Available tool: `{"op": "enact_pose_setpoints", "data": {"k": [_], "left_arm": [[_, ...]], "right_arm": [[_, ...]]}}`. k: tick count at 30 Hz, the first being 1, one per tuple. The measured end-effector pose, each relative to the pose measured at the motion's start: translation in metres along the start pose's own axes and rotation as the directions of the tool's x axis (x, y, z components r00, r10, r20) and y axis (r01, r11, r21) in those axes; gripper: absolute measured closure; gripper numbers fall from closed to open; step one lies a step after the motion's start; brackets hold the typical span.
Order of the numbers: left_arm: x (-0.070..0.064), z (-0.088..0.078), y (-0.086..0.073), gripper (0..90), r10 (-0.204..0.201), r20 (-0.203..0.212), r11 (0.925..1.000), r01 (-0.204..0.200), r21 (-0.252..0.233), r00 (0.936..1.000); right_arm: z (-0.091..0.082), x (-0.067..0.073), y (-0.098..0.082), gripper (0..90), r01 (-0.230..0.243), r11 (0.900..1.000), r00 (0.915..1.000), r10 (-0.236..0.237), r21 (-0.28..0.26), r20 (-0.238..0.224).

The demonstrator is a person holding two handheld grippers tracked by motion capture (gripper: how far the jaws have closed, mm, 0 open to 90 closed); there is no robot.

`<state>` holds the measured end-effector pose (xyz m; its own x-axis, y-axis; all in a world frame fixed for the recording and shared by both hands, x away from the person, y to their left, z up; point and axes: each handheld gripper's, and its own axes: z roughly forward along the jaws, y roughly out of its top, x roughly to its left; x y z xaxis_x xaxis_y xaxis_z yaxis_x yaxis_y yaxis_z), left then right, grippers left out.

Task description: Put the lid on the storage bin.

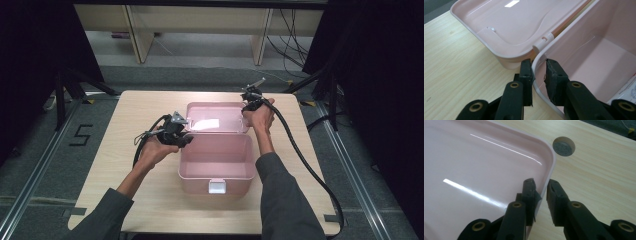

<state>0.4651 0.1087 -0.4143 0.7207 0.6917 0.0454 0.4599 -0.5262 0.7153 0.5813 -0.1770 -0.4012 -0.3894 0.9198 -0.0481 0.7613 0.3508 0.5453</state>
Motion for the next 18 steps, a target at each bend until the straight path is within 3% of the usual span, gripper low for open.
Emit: {"op": "enact_pose_setpoints", "data": {"k": [6,10,16,18], "left_arm": [[-0.002,-0.001,0.000,75.4,-0.001,-0.002,1.0000,0.001,-0.005,1.0000],[-0.003,0.000,0.000,75.4,0.001,0.001,1.0000,-0.001,-0.005,1.0000],[-0.004,-0.001,-0.001,75.5,-0.011,-0.002,0.9999,0.011,-0.009,0.9999],[-0.004,-0.001,-0.001,75.4,-0.010,0.000,0.9999,0.010,-0.009,0.9999]], "right_arm": [[-0.009,0.003,-0.002,78.6,0.028,0.998,0.9993,-0.026,-0.050,0.028],[-0.013,0.003,-0.004,79.0,0.021,0.998,0.9993,-0.020,-0.061,0.030],[-0.025,0.005,-0.005,79.8,0.002,0.993,0.9996,0.002,-0.121,0.028],[-0.030,0.005,-0.005,80.1,0.017,0.992,0.9995,-0.014,-0.129,0.028]]}}
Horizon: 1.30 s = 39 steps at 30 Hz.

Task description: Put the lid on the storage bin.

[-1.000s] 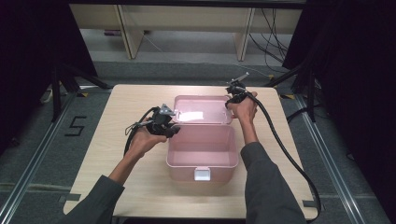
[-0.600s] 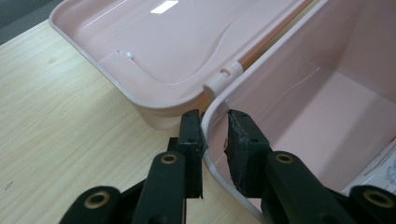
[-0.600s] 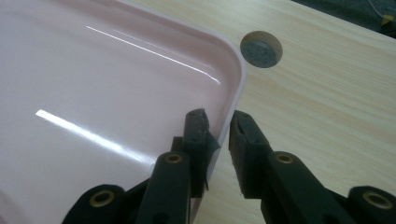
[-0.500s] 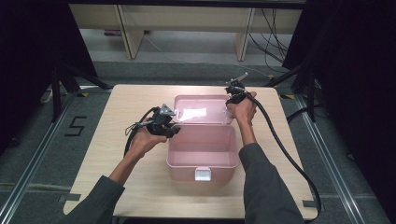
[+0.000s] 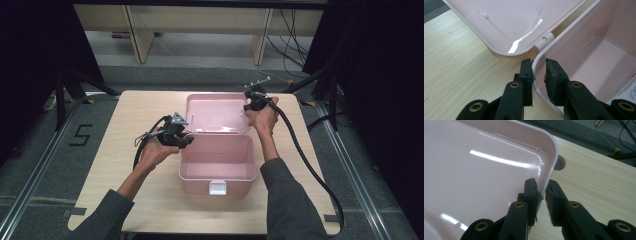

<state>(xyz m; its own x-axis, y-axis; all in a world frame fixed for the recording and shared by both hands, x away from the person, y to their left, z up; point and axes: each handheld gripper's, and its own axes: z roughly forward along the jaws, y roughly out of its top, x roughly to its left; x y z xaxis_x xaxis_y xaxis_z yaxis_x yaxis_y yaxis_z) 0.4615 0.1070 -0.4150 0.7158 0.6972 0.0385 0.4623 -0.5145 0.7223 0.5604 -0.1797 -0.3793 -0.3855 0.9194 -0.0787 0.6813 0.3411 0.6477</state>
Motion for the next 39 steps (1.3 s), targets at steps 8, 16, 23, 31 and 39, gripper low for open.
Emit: {"op": "enact_pose_setpoints", "data": {"k": [8,16,23,31,39], "left_arm": [[-0.001,0.000,0.000,75.4,0.004,-0.006,1.0000,-0.004,0.000,1.0000],[-0.001,0.000,-0.001,75.3,0.004,-0.008,1.0000,-0.004,0.000,1.0000],[-0.001,0.000,-0.001,75.2,0.007,-0.010,1.0000,-0.007,0.000,0.9999],[-0.001,0.000,-0.001,74.8,0.007,-0.011,1.0000,-0.007,0.000,0.9999],[-0.001,0.000,-0.001,74.2,0.005,-0.018,1.0000,-0.005,0.000,0.9998]], "right_arm": [[-0.015,0.000,0.000,80.8,-0.005,0.999,1.0000,0.005,-0.054,-0.008],[-0.030,-0.001,-0.003,81.0,-0.009,0.995,0.9996,0.006,-0.103,-0.026],[-0.044,0.001,-0.005,81.2,0.022,0.991,0.9992,-0.026,-0.129,-0.029],[-0.060,0.002,-0.009,81.2,0.062,0.982,0.9974,-0.068,-0.176,-0.027],[-0.079,0.002,-0.018,82.1,0.097,0.967,0.9930,-0.110,-0.235,-0.042]]}}
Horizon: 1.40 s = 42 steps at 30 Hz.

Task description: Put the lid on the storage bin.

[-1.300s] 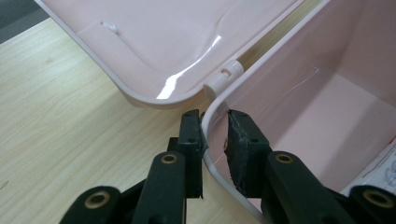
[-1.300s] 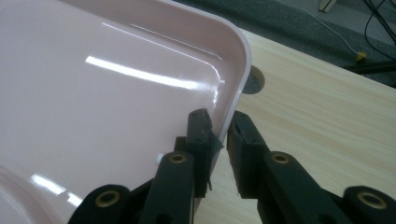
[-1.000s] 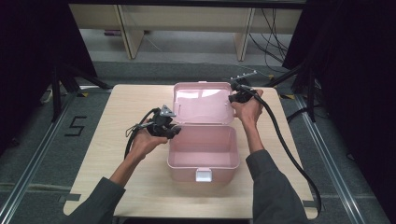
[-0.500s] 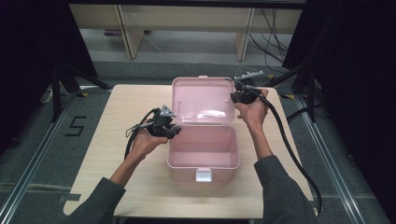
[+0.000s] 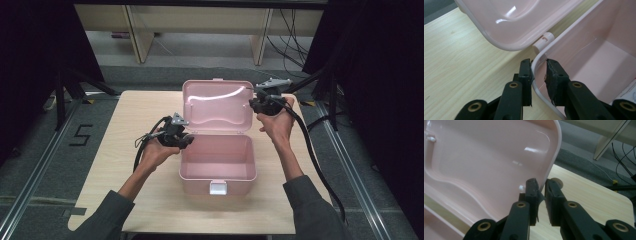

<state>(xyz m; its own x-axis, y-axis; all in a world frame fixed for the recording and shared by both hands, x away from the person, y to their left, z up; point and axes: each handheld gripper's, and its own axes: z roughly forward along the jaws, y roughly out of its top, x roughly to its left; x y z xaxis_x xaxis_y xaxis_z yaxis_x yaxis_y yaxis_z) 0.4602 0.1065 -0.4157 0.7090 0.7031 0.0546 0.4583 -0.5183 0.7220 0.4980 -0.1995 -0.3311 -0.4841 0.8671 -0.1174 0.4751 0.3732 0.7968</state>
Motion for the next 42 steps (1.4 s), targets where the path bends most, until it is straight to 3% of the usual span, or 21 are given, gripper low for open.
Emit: {"op": "enact_pose_setpoints", "data": {"k": [4,6,7,8,10,11,14,15,17,18,19,22,28,29,32,33,38,39,40,42], "left_arm": [[-0.001,0.000,0.000,73.7,-0.001,-0.003,1.0000,0.001,-0.003,1.0000],[0.000,0.001,-0.001,73.5,-0.011,0.005,0.9999,0.011,-0.006,0.9999],[0.000,0.000,-0.001,73.5,-0.012,0.002,0.9999,0.012,-0.008,0.9999],[0.000,0.000,-0.001,73.5,-0.010,0.004,0.9999,0.010,-0.007,0.9999],[0.000,0.000,-0.001,73.4,-0.012,0.004,0.9999,0.012,-0.007,0.9999],[0.000,0.000,-0.001,73.4,-0.012,0.000,0.9999,0.012,-0.008,0.9999],[0.000,0.000,-0.001,73.4,-0.015,-0.001,0.9998,0.015,-0.008,0.9999],[-0.001,0.000,-0.001,73.3,-0.018,0.000,0.9998,0.018,-0.010,0.9998],[0.000,0.000,-0.002,73.3,-0.018,-0.002,0.9997,0.018,-0.013,0.9998],[0.000,0.000,-0.002,73.1,-0.022,0.003,0.9996,0.022,-0.015,0.9997],[0.001,0.000,-0.003,73.0,-0.040,0.015,0.9990,0.040,-0.021,0.9991],[0.001,0.000,-0.004,72.9,-0.046,0.011,0.9985,0.047,-0.027,0.9989],[0.001,0.000,-0.004,72.7,-0.056,0.012,0.9980,0.056,-0.030,0.9984],[0.001,0.000,-0.004,72.7,-0.056,0.011,0.9980,0.057,-0.030,0.9984],[0.000,0.000,-0.005,72.6,-0.070,0.016,0.9970,0.070,-0.033,0.9974],[0.000,0.000,-0.005,72.6,-0.077,0.005,0.9961,0.078,-0.041,0.9970],[0.000,0.001,-0.005,71.9,-0.091,0.011,0.9949,0.091,-0.043,0.9958],[0.001,0.001,-0.006,72.8,-0.101,0.014,0.9936,0.101,-0.049,0.9948],[0.001,0.001,-0.006,73.1,-0.101,0.014,0.9936,0.101,-0.049,0.9948],[0.001,0.001,-0.007,73.0,-0.105,0.026,0.9932,0.106,-0.049,0.9942]], "right_arm": [[-0.006,0.003,-0.003,82.3,-0.006,1.000,1.0000,0.006,-0.029,0.003],[-0.010,0.003,-0.003,82.3,0.016,1.000,0.9999,-0.016,-0.025,-0.003],[-0.011,0.004,-0.003,82.5,-0.003,1.000,1.0000,0.003,-0.024,-0.007],[-0.012,0.003,-0.004,82.6,0.017,0.999,0.9998,-0.017,-0.031,-0.003],[-0.015,0.006,-0.005,82.8,0.003,0.999,0.9999,-0.004,-0.035,-0.010],[-0.017,0.006,-0.007,82.9,0.022,0.998,0.9998,-0.022,-0.062,0.003],[-0.021,0.007,-0.009,83.3,0.014,0.997,0.9999,-0.015,-0.073,-0.003],[-0.023,0.007,-0.011,83.4,0.031,0.996,0.9994,-0.032,-0.078,-0.011],[-0.025,0.009,-0.011,83.5,0.008,0.997,0.9999,-0.009,-0.071,-0.015],[-0.026,0.007,-0.013,83.6,0.050,0.994,0.9986,-0.052,-0.096,-0.011],[-0.029,0.010,-0.013,83.6,0.020,0.996,0.9997,-0.021,-0.087,-0.012],[-0.031,0.012,-0.014,83.6,0.020,0.995,0.9998,-0.021,-0.095,-0.007],[-0.038,0.019,-0.019,83.6,0.041,0.992,0.9991,-0.040,-0.121,0.011],[-0.040,0.018,-0.020,83.5,0.065,0.990,0.9979,-0.064,-0.124,0.010],[-0.041,0.021,-0.021,83.5,0.040,0.991,0.9992,-0.040,-0.130,0.004],[-0.044,0.020,-0.022,83.6,0.058,0.990,0.9983,-0.059,-0.132,0.001],[-0.047,0.021,-0.028,84.7,0.040,0.988,0.9992,-0.040,-0.147,-0.001],[-0.051,0.022,-0.031,90.0,0.080,0.987,0.9968,-0.079,-0.140,0.013],[-0.051,0.022,-0.031,90.0,0.080,0.987,0.9968,-0.079,-0.140,0.013],[-0.052,0.026,-0.035,90.0,0.058,0.986,0.9965,-0.067,-0.158,-0.049]]}}
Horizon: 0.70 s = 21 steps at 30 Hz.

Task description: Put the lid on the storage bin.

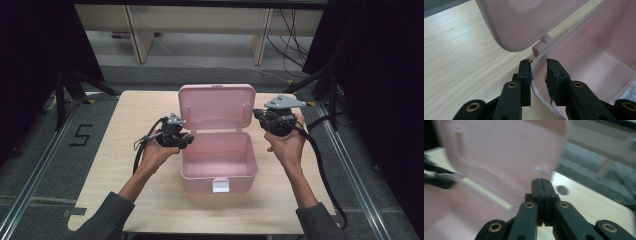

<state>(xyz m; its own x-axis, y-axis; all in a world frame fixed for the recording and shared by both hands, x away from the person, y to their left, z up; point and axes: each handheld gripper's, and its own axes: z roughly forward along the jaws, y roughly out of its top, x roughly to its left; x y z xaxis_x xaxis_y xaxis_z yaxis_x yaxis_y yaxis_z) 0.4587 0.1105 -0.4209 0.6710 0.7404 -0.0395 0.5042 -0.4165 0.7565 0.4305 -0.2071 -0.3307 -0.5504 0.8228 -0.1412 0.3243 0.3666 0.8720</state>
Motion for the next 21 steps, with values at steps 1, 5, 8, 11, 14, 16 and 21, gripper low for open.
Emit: {"op": "enact_pose_setpoints", "data": {"k": [1,5,8,11,14,16,21], "left_arm": [[-0.001,0.000,0.000,73.0,0.009,-0.002,1.0000,-0.009,0.002,1.0000],[0.000,0.000,0.000,73.0,0.013,-0.001,0.9999,-0.013,0.001,0.9999],[-0.001,0.000,0.000,72.4,0.023,-0.012,0.9997,-0.023,0.000,0.9997],[-0.001,0.000,0.000,72.5,0.023,-0.004,0.9997,-0.023,-0.001,0.9997],[0.000,0.000,0.000,72.8,0.035,-0.010,0.9994,-0.035,0.010,0.9993],[-0.001,0.000,-0.001,73.0,0.034,-0.011,0.9994,-0.034,0.007,0.9994],[0.000,0.001,-0.001,72.5,0.041,-0.006,0.9991,-0.041,0.009,0.9991]], "right_arm": [[0.000,0.005,0.001,90.0,0.025,1.000,0.9997,-0.025,0.001,-0.002],[0.005,0.008,0.002,90.0,0.019,1.000,0.9998,-0.019,-0.007,0.008],[0.009,-0.003,0.003,90.0,-0.012,1.000,0.9998,0.012,-0.003,0.014],[0.016,-0.015,0.005,76.8,-0.029,0.999,0.9989,0.030,-0.016,0.036],[0.037,-0.032,0.009,70.2,-0.140,0.990,0.9901,0.140,0.018,-0.007],[0.052,-0.041,0.011,72.3,-0.181,0.983,0.9813,0.181,0.006,-0.065],[0.062,-0.043,0.010,83.5,-0.204,0.978,0.9736,0.208,0.046,-0.094]]}}
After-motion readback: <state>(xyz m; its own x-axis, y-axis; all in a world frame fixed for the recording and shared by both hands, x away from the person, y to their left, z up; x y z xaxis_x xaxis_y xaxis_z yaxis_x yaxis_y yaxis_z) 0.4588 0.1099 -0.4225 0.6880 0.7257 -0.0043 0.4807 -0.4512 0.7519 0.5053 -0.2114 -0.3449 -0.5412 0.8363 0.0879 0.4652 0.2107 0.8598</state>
